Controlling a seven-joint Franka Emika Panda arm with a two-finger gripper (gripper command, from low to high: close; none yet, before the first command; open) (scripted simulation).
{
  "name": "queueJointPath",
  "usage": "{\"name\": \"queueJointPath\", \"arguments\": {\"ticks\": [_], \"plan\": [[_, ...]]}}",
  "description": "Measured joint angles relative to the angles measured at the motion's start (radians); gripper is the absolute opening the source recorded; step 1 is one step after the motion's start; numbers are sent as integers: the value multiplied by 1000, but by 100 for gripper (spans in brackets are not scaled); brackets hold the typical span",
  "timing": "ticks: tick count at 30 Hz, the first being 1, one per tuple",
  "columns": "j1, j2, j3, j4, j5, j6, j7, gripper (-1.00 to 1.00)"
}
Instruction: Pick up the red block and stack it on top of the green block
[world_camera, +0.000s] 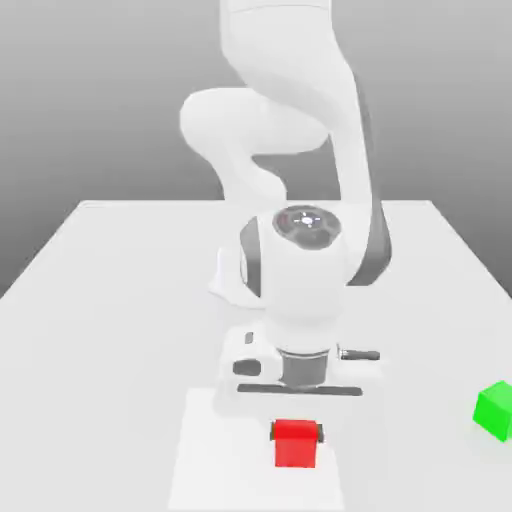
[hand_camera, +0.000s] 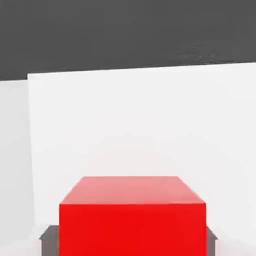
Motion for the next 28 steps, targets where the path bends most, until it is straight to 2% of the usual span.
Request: {"name": "queueJointPath", "arguments": {"ticks": [2,8,19,21,25,26,28], "plan": [[-2,-2,2,0,0,-2,0,-100],[-16,-188,38,-25,51,-163,-30,-100],[306,-150,256,170,-6,-329,409,-100],[351,-118,271,196,-36,-326,478,-100],[401,6,227,211,-124,-224,557,-100],[407,24,220,212,-135,-208,565,100],[407,24,220,212,-135,-208,565,100]]}}
